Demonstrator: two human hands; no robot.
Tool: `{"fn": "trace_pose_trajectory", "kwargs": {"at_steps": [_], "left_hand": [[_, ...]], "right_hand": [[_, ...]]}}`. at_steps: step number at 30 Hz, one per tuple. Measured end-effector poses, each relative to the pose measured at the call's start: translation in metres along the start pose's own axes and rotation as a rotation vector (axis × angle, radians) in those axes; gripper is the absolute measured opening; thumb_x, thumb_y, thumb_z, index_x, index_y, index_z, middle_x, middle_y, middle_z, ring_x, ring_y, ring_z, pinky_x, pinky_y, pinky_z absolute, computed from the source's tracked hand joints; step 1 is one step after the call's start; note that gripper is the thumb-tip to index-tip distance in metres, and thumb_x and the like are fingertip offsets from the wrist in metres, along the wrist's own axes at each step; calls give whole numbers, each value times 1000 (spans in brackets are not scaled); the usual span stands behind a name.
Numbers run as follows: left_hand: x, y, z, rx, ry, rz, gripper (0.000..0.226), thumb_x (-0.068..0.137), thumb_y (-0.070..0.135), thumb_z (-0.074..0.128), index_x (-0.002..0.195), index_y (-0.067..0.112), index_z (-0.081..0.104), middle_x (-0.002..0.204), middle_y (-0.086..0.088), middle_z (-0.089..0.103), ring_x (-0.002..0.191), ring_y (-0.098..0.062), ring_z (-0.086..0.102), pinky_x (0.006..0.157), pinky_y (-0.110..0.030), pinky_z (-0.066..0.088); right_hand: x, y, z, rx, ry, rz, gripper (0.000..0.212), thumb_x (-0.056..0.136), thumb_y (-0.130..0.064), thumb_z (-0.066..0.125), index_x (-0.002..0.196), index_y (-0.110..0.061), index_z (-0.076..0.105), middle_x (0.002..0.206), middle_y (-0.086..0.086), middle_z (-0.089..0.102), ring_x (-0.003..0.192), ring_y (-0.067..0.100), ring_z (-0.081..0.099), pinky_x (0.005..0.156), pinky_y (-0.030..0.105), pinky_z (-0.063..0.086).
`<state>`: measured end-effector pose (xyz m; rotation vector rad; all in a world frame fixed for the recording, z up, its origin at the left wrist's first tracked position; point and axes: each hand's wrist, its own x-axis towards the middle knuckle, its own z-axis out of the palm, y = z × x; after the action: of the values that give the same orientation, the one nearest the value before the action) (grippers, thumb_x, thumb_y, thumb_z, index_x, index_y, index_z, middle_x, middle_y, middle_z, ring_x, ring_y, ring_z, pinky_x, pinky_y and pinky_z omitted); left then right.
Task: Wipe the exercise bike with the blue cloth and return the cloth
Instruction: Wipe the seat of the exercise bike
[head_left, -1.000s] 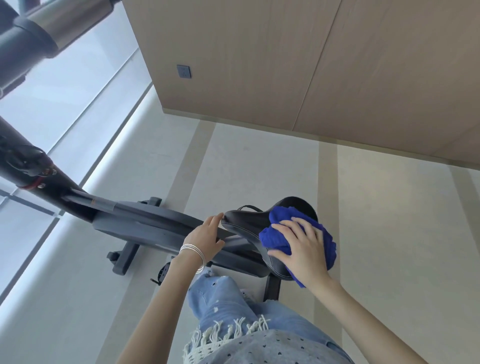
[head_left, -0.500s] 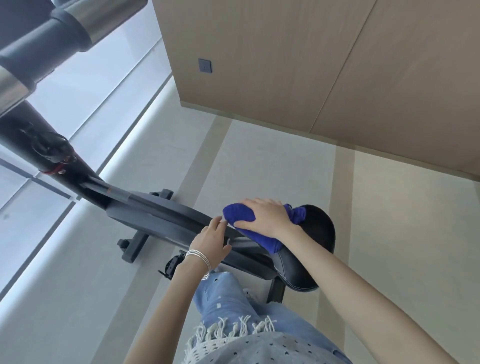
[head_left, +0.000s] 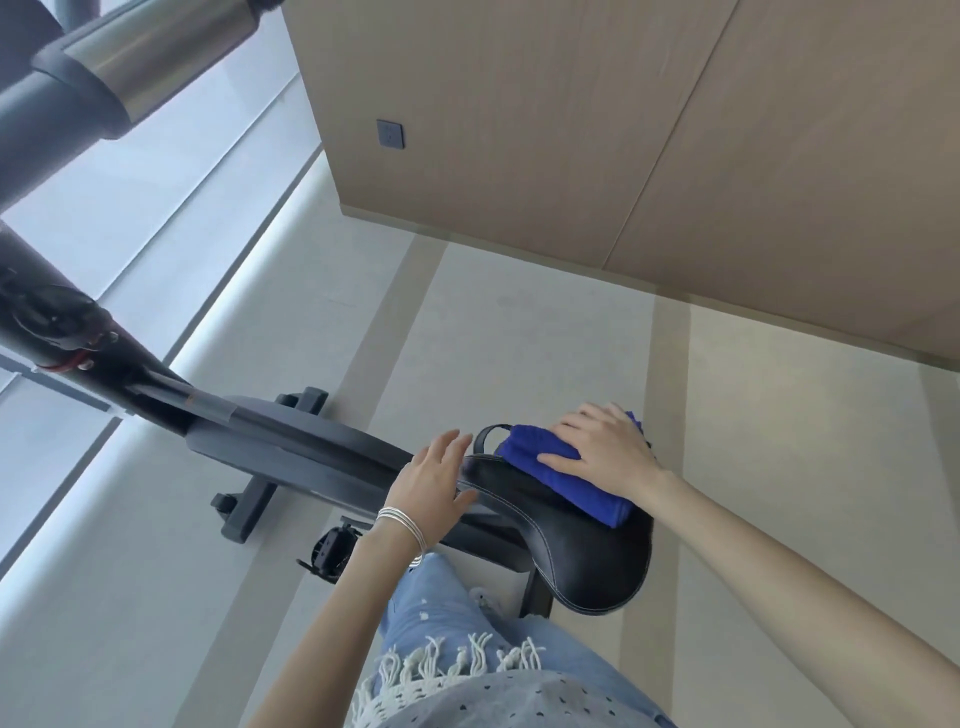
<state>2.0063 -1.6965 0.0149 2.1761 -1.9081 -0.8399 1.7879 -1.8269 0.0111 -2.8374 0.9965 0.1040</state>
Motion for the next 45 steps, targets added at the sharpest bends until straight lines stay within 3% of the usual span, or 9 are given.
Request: {"fn": "trace_pose_trajectory", "kwargs": {"at_steps": [4, 9, 13, 20, 27, 31, 39, 42, 45], "left_hand": [[13, 18, 5, 45, -32, 104, 65, 89, 35, 56, 144, 23, 25, 151, 3, 30, 136, -21, 32, 112, -34, 32], [20, 24, 9, 85, -86, 148, 55, 88, 35, 55, 138, 25, 36, 144, 6, 41, 132, -18, 37, 109, -33, 33], [20, 23, 9, 80, -85, 145, 52, 88, 35, 56, 137, 26, 38, 142, 7, 44, 130, -19, 40, 107, -34, 35], [20, 20, 10, 44, -52, 133, 47, 88, 31, 58, 132, 26, 43, 137, 7, 48, 127, -19, 43, 102, -35, 40], [7, 17, 17, 10, 9, 156, 51, 91, 34, 54, 138, 23, 40, 142, 6, 45, 132, -18, 38, 105, -38, 40], [2, 18, 13, 0, -1, 136, 55, 92, 35, 53, 141, 20, 35, 145, 3, 41, 133, -21, 36, 106, -37, 39], [-38, -22, 5, 17, -35, 87, 60, 92, 23, 52, 144, 17, 25, 150, -4, 31, 129, -31, 40, 103, -42, 41], [-49, -34, 1, 47, -21, 87, 58, 92, 22, 50, 145, 16, 25, 151, -4, 28, 129, -31, 39, 105, -41, 39], [-64, -40, -1, 32, 11, 81, 56, 92, 21, 50, 144, 17, 29, 149, -4, 31, 129, -30, 39, 105, -40, 38]], "right_hand": [[-1, 10, -5, 3, -61, 148, 49, 87, -64, 36, 110, -29, 61, 112, -14, 62, 102, 15, 51, 82, 34, 37], [-10, 7, -1, 34, -6, 344, 47, 89, -61, 37, 115, -28, 59, 116, -9, 60, 103, 21, 51, 85, 36, 39], [-28, 1, 3, 60, 143, 450, 41, 87, -54, 49, 114, -24, 60, 113, -1, 59, 100, 28, 51, 80, 40, 42], [-79, -8, 16, 477, 427, 742, 37, 82, -38, 66, 113, -20, 60, 113, 0, 53, 98, 27, 53, 76, 37, 49], [-109, -51, 25, 478, 539, 866, 37, 79, -29, 72, 112, -14, 61, 112, 9, 49, 90, 28, 46, 77, 30, 42], [-130, -85, 34, 503, 608, 943, 33, 78, -17, 72, 109, -9, 63, 108, 13, 51, 87, 30, 50, 78, 39, 48], [-183, -141, 34, 458, 363, 734, 44, 74, -6, 74, 116, -11, 60, 109, 11, 51, 92, 28, 53, 79, 43, 52], [-165, -152, 20, 261, 393, 505, 55, 58, -8, 85, 109, -17, 66, 102, 9, 59, 89, 28, 56, 67, 41, 55], [-112, -165, 6, 101, 489, 297, 51, 59, -11, 82, 106, -18, 67, 98, 9, 63, 90, 25, 51, 69, 35, 52]]}}
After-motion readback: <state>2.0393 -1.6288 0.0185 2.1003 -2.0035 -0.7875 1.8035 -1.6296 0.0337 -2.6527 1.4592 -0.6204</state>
